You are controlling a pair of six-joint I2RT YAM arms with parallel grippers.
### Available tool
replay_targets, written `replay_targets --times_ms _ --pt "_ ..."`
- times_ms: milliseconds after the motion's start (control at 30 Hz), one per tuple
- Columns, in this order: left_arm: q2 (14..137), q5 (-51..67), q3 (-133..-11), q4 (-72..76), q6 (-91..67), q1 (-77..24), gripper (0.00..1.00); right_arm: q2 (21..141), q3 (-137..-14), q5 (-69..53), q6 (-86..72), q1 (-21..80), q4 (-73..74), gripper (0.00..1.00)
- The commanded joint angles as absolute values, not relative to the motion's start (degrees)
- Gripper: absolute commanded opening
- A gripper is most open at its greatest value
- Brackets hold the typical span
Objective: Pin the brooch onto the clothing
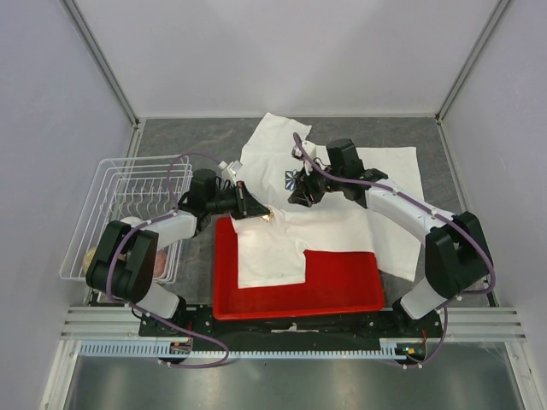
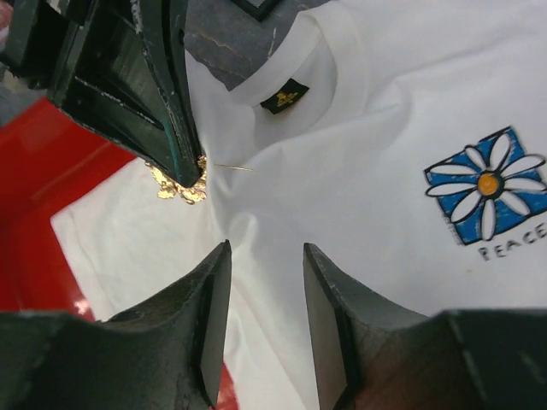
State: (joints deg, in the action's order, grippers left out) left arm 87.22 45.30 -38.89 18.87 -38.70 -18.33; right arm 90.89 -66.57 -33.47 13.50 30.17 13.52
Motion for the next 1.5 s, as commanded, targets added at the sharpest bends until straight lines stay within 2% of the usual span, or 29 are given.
replay_targets --times_ms 0,433,533,933,1000,1133,1267,1367,1467 --pt "87.7 48.3 -38.2 25.3 -41.5 -17.9 0.02 92.1 -63.5 -41.3 -3.8 28.3 5.1 0.48" --pt "88.7 49.1 -37.6 29.4 -43.8 -17.8 0.02 102.7 -59.7 -48.3 -38.6 26.5 -22.3 0.54" --pt "88.9 49.2 -37.8 29.4 -43.9 -17.8 0.02 104.1 -59.2 -49.0 -41.9 26.4 -26.4 0.54" --pt "89.8 49.4 -38.4 29.8 -44.3 -17.7 0.02 106.2 -58.4 -51.8 -47.1 26.5 -32.3 0.43" --pt "89.8 49.2 -38.4 29.9 -44.4 -17.5 0.02 106.2 -58.2 -51.9 -47.4 26.5 -32.0 0.43" --pt "89.9 49.3 -38.3 30.1 -44.6 -17.3 0.02 106.2 -57.7 -50.4 -45.8 26.5 -29.4 0.52" --pt "89.8 49.4 -38.2 30.1 -44.6 -17.2 0.02 106.3 -57.7 -49.1 -45.8 26.5 -28.7 0.54" --pt "89.9 49.3 -38.2 30.1 -44.6 -17.2 0.02 106.7 -57.6 -49.7 -47.5 26.5 -30.8 0.5" --pt "90.2 49.3 -38.1 30.1 -44.9 -17.2 0.02 107.1 -57.7 -50.3 -48.2 26.7 -31.7 0.4"
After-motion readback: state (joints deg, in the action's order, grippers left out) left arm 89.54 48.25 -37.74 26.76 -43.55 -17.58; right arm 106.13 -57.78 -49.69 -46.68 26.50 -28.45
